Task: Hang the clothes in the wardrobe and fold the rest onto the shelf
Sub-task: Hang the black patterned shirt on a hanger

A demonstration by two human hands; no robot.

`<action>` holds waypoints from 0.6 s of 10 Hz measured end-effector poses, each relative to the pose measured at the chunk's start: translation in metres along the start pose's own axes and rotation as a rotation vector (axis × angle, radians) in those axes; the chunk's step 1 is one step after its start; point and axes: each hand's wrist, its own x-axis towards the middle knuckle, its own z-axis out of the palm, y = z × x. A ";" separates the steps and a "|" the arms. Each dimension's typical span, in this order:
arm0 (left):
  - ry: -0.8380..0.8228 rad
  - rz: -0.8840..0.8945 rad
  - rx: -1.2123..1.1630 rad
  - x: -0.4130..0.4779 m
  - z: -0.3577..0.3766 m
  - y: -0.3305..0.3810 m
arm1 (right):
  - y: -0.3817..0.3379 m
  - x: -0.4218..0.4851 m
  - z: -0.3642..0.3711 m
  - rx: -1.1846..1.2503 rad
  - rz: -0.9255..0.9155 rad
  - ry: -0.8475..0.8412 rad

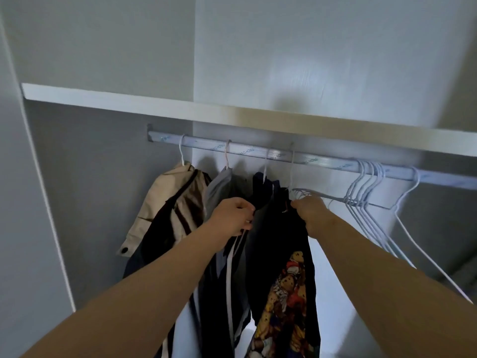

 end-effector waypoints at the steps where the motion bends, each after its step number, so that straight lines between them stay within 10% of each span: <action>1: -0.010 -0.020 -0.016 0.001 -0.001 -0.004 | 0.014 0.004 0.006 -0.052 0.013 -0.002; 6: -0.118 -0.028 -0.068 -0.137 -0.056 -0.043 | 0.037 -0.184 0.055 0.181 0.065 0.014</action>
